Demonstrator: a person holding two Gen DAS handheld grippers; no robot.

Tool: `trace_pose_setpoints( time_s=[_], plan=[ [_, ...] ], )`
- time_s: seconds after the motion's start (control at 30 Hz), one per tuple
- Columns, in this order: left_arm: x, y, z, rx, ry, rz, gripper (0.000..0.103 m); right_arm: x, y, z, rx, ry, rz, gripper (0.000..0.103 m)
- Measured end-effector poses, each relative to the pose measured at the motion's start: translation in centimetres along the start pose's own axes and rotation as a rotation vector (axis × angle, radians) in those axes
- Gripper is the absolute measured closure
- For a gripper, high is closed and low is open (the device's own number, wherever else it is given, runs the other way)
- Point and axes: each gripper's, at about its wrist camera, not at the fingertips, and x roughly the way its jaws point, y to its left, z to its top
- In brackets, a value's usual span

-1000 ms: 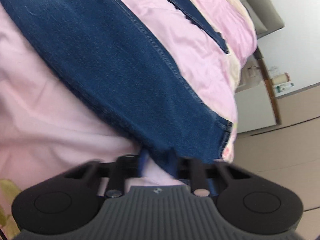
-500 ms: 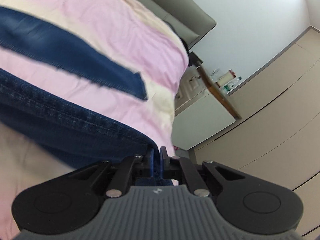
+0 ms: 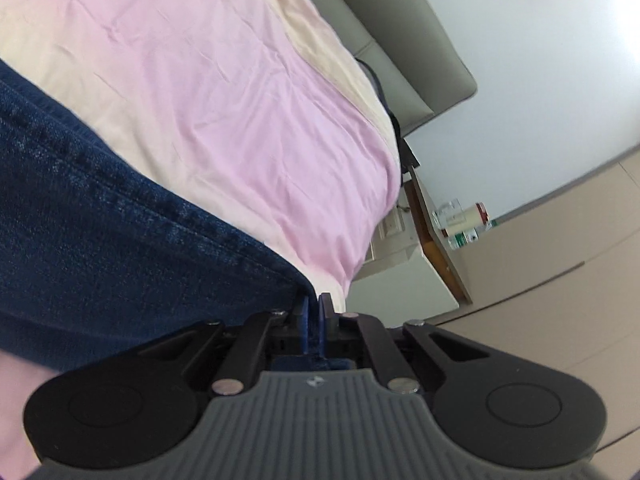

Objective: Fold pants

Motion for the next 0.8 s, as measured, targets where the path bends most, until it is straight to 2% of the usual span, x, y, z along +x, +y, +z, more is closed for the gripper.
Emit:
trace_pose_setpoints(
  time_s=[0.2,0.47,0.63,0.77,0.8],
  plan=[
    [5.3,-0.9,0.8,-0.027,0.040,-0.027,0.088,5.9,4.5,4.8,-0.097,0.051,0.000,0.103],
    [8.0,-2.2,0.6,-0.060,0.062,-0.029,0.088,9.2,7.9,7.0,-0.098,0.056,-0.019,0.103],
    [8.4,-2.4,0.9,-0.070,0.067,-0.020,0.087,10.2,9.0,7.1,-0.078,0.044,-0.035,0.103],
    [7.8,-2.1,1.2,-0.040,0.072,-0.007,0.074,10.5,9.1,7.3,-0.028,0.061,-0.010,0.102],
    [7.3,-1.8,1.2,-0.041,0.070,-0.021,0.064,10.4,9.0,7.2,-0.012,0.071,0.003,0.092]
  ],
)
